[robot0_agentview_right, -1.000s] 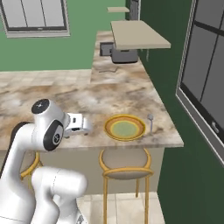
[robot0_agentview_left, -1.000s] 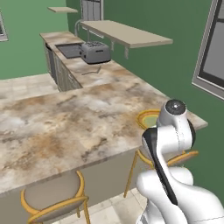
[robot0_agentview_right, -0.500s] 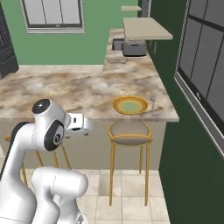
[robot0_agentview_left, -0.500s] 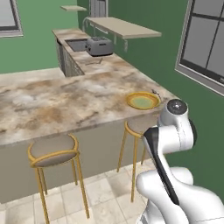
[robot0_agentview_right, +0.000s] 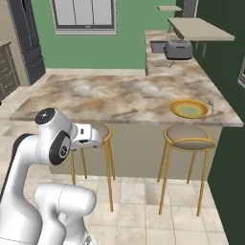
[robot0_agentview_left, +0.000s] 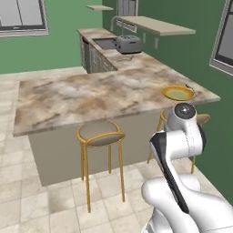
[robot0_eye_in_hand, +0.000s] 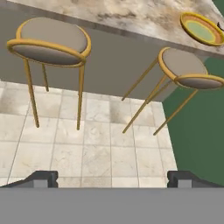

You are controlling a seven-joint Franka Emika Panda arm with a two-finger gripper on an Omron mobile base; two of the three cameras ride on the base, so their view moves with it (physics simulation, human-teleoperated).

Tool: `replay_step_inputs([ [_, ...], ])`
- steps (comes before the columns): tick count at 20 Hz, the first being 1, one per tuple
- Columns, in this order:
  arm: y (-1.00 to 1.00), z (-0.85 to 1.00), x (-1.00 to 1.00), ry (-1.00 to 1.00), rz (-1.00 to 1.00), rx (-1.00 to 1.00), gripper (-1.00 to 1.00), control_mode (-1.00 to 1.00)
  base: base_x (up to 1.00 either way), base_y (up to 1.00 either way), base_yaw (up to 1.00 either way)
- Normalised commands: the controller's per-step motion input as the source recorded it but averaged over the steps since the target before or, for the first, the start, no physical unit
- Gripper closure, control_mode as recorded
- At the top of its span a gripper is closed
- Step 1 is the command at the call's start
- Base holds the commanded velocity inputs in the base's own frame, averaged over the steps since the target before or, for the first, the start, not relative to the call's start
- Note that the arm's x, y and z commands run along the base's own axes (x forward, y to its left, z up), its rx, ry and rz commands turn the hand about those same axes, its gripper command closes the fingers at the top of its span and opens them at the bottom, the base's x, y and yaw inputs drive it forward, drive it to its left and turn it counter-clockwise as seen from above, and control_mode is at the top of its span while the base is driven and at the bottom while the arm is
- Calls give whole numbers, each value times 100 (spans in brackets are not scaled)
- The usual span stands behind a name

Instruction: Take the fork and place it on the left side of the plate. Then take the spoon and place it on the right side of the plate. Make sure they're directly next to the plate.

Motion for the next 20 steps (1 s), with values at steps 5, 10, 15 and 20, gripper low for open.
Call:
replay_step_inputs([
  [5,0,0,0,0,0,0,-100,100,-9,100,1],
  [10,0,0,0,0,0,0,-100,100,3,100,0],
  [15,0,0,0,0,0,0,-100,100,32,100,-11],
  [20,0,0,0,0,0,0,-100,100,59,100,-20],
])
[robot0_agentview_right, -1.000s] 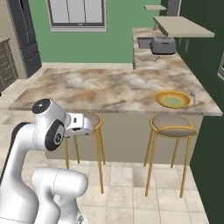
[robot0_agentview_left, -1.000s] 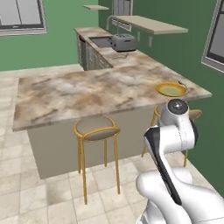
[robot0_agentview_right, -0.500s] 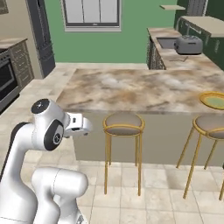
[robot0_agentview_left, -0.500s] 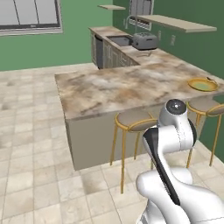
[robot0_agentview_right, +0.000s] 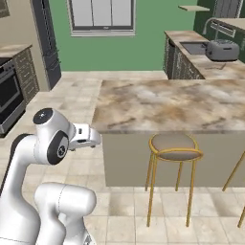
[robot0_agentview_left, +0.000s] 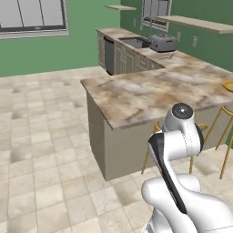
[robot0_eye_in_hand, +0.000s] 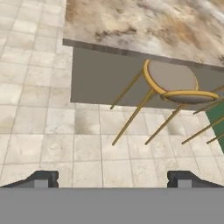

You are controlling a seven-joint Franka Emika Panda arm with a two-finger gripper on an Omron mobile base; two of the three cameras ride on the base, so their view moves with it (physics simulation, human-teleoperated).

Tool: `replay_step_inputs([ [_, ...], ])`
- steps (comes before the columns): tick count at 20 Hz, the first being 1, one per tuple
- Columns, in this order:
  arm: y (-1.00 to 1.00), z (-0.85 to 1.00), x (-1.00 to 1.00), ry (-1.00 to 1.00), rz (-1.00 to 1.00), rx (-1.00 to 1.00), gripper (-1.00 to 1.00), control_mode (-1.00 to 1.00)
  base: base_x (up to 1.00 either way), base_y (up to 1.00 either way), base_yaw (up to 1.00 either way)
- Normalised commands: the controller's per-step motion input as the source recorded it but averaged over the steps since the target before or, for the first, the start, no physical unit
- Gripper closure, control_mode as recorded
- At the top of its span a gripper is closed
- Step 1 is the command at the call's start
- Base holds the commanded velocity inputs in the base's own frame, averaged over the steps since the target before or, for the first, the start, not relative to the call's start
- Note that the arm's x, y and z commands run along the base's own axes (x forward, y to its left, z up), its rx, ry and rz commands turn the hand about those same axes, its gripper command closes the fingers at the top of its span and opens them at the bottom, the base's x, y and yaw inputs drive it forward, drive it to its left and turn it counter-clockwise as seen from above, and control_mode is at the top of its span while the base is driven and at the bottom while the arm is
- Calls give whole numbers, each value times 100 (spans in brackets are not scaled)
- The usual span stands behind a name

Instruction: Take the fork and place it on the left side of the plate. Then take the spoon and place it on the right side of the plate. Make sure they're directly next to the plate.

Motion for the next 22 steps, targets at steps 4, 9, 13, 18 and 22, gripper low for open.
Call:
replay_step_inputs([
  [4,0,0,0,0,0,0,-100,100,70,96,-23],
  [9,0,0,0,0,0,0,-100,100,65,99,-29],
  [13,0,0,0,0,0,0,-100,100,65,100,-40],
  [18,0,0,0,0,0,0,-100,100,71,96,-48],
  [22,0,0,0,0,0,0,-100,100,71,100,-52],
])
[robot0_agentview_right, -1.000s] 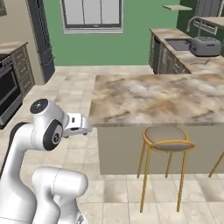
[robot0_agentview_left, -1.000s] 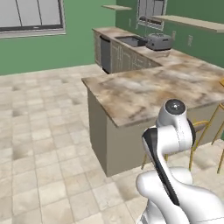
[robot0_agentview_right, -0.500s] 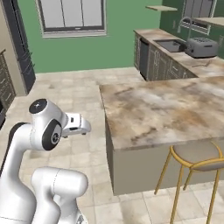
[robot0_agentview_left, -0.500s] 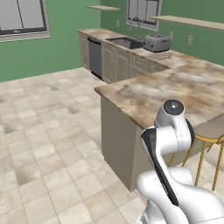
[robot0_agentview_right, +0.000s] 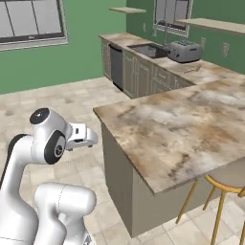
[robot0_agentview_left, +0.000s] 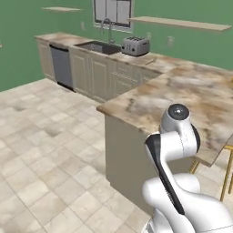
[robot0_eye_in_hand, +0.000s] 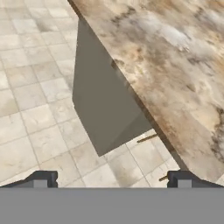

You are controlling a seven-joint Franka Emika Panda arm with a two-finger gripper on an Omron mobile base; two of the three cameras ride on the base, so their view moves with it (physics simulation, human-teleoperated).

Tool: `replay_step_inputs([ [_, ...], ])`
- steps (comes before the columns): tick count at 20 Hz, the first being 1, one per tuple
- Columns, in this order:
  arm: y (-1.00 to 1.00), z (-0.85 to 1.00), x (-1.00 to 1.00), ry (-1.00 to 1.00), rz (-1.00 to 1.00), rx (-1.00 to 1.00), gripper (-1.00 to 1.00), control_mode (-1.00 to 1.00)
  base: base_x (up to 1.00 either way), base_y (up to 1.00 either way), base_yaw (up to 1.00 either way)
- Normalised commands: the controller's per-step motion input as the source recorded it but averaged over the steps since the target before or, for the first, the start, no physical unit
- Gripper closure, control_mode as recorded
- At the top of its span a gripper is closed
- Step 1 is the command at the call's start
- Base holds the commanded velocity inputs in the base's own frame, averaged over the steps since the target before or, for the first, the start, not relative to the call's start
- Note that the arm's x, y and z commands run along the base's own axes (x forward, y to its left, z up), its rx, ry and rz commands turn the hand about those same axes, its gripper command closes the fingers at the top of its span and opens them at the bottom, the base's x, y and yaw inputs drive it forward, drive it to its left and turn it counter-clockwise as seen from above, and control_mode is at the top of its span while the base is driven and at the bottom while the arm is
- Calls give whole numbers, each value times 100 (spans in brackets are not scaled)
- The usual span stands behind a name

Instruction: Take the fork and place it on the left side of the plate. Then take the spoon and place it on the right side of the plate. Make sure they're directly next to the plate.

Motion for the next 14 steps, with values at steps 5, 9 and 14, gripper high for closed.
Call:
replay_step_inputs([
  [5,0,0,0,0,0,0,-100,100,69,100,-52],
  [9,0,0,0,0,0,0,-100,100,66,100,-51],
  [14,0,0,0,0,0,0,-100,100,55,100,-48],
])
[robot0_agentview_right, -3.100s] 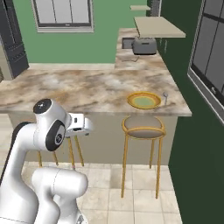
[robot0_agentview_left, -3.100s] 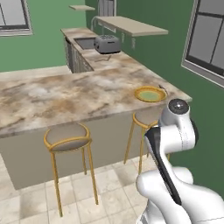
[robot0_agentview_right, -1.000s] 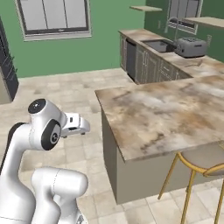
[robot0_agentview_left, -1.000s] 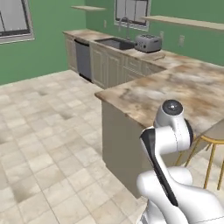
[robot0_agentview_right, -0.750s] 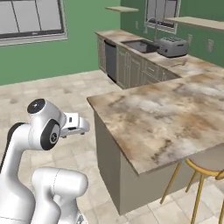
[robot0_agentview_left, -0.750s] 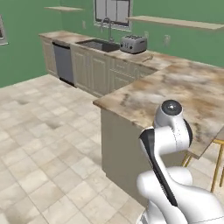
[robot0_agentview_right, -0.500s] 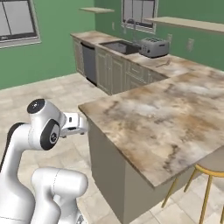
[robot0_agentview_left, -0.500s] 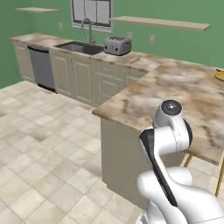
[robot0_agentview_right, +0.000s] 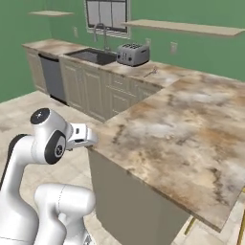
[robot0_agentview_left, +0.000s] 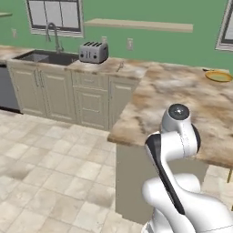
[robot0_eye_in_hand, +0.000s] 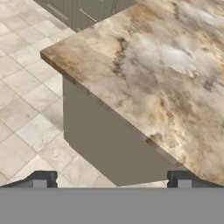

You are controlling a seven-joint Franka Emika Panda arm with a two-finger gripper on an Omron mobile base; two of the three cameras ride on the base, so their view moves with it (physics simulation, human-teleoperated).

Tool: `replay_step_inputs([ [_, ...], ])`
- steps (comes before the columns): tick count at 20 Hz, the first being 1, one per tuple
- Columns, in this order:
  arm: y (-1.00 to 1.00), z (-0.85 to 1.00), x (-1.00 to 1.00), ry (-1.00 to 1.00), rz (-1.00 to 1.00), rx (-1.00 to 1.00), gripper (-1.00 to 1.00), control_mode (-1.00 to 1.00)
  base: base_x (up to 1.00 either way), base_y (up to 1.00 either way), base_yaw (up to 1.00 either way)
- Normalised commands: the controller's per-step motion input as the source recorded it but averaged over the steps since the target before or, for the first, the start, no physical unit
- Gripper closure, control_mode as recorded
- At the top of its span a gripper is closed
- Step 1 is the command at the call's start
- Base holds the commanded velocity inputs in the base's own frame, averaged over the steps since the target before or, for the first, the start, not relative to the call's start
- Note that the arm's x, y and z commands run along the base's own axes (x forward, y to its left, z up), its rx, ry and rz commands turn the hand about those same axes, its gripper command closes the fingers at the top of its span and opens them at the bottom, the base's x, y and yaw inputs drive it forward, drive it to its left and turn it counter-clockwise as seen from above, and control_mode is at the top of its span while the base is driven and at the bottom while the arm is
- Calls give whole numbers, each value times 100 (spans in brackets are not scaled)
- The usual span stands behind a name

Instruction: Take the fork and place it on the left side of the plate. Then take the spoon and place it on the right side of the plate. Make sure they're directly next to the plate.

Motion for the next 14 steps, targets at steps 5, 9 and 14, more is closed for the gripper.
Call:
replay_step_inputs([
  [5,0,0,0,0,0,0,-100,100,45,100,-45],
  [9,0,0,0,0,0,0,-100,100,44,100,-45],
  [14,0,0,0,0,0,0,-100,100,39,100,-43],
])
